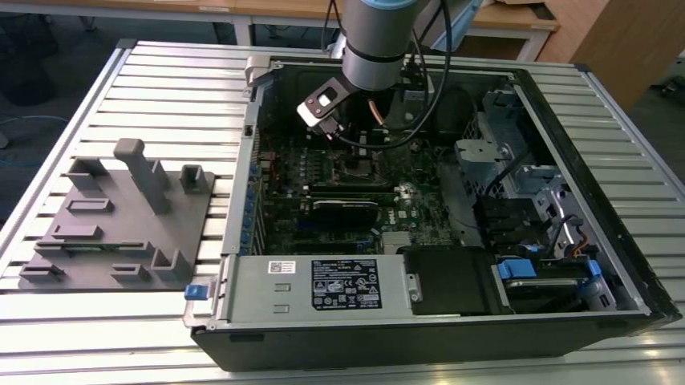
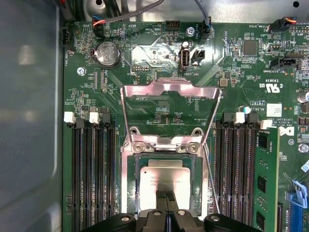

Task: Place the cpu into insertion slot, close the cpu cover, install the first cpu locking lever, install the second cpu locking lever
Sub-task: 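Place the cpu into insertion slot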

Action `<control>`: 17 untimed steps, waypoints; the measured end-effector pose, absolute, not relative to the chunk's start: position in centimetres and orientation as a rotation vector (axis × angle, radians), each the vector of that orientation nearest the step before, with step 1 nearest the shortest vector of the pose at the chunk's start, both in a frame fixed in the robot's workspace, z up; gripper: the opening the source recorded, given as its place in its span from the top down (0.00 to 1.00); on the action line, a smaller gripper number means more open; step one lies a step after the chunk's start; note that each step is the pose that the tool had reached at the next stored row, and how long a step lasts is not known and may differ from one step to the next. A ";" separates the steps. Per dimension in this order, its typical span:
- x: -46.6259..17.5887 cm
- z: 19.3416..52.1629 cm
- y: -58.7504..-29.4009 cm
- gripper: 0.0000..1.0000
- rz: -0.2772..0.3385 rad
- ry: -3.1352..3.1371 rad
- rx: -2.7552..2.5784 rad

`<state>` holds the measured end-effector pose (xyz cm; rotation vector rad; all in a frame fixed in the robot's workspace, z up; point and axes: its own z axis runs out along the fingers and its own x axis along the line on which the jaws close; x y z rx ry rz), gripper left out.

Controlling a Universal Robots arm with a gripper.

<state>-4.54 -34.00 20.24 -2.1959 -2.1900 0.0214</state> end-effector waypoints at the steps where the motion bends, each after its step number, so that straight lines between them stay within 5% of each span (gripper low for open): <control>1: -4.5 20.2 -34.0 0.90 0.022 -2.190 -2.196; 17: -4.5 20.2 -34.0 0.90 0.031 -2.186 -2.192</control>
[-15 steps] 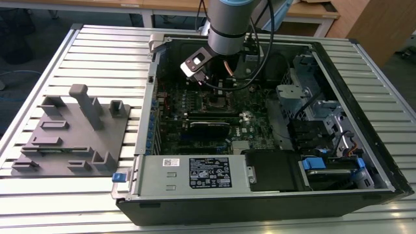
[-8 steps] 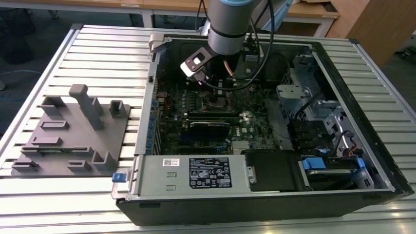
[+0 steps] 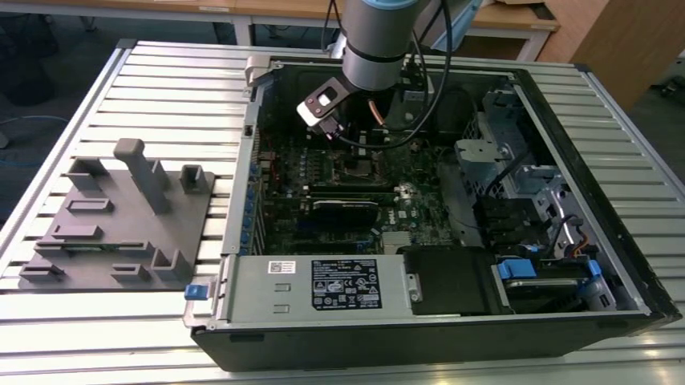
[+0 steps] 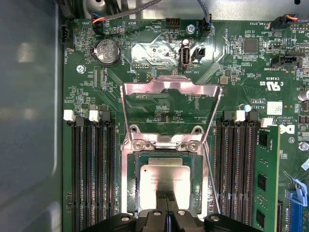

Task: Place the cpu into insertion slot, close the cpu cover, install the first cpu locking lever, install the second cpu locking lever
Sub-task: 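Place the cpu into insertion slot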

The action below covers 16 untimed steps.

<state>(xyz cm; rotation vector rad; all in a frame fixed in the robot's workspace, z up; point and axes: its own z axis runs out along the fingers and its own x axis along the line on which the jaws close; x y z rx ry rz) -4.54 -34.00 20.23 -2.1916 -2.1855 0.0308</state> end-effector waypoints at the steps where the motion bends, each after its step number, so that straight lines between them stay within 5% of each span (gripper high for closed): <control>1: -4.5 20.2 -34.0 0.90 0.031 -2.185 -2.191; 16: -4.5 20.2 -34.0 0.90 0.040 -2.181 -2.188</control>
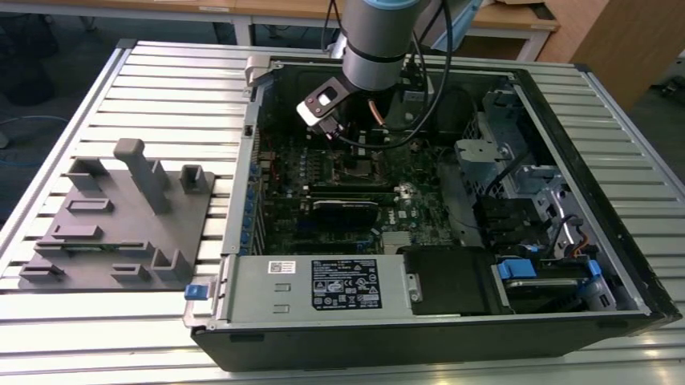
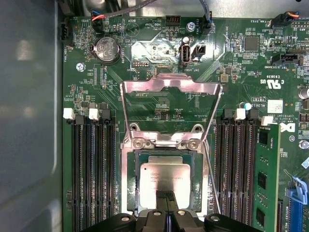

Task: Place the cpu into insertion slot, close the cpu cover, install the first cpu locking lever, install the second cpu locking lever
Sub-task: 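Place the cpu into insertion slot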

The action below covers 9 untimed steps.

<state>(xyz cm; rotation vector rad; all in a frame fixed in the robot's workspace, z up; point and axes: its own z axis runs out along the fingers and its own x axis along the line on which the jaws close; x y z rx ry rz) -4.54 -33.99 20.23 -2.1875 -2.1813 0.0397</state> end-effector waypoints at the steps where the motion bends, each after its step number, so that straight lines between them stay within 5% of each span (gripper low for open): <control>1: -4.5 20.2 -34.0 0.90 0.040 -2.181 -2.187; 9: -4.5 20.2 -34.0 0.90 0.045 -2.179 -2.185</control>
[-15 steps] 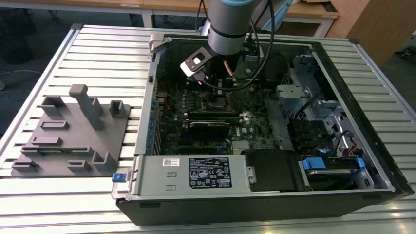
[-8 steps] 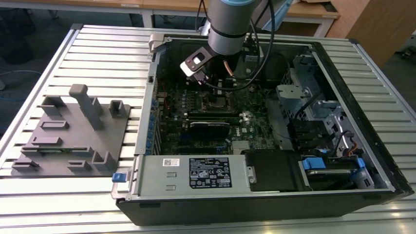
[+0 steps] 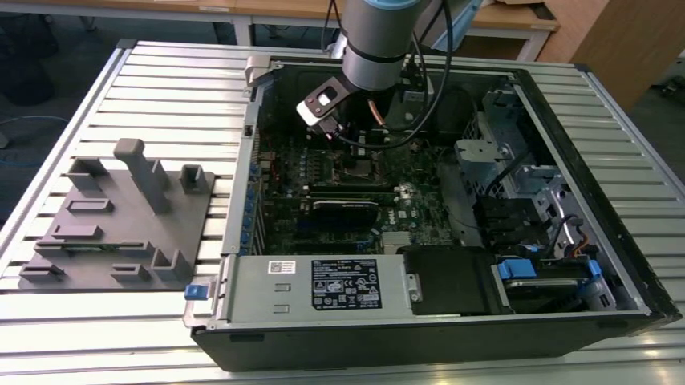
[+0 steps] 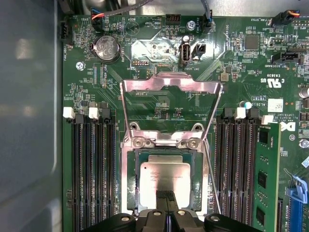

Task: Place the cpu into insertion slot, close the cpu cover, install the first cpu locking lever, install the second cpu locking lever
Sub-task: 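Place the cpu into insertion slot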

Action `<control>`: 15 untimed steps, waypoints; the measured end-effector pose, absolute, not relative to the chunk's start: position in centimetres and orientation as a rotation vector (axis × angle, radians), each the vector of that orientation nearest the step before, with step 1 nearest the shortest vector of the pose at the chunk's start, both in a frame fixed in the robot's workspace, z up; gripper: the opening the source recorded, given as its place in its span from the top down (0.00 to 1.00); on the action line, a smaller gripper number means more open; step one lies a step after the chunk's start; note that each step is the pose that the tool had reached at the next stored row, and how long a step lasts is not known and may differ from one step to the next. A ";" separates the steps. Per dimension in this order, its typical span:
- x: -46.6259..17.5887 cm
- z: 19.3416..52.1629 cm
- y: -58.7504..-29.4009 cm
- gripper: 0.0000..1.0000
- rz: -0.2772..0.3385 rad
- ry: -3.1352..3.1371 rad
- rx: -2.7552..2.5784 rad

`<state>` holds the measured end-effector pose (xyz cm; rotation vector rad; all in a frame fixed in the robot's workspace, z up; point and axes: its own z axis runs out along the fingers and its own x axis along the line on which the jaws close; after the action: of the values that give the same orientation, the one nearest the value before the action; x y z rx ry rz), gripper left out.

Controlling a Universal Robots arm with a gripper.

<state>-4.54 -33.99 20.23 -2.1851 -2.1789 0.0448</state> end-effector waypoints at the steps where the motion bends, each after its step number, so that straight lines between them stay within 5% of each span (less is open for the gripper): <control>1: -4.5 20.2 -34.0 0.90 0.045 -2.179 -2.185; 15: -4.5 20.2 -34.0 0.90 0.053 -2.175 -2.181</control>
<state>-4.54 -34.00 20.23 -2.1813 -2.1749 0.0531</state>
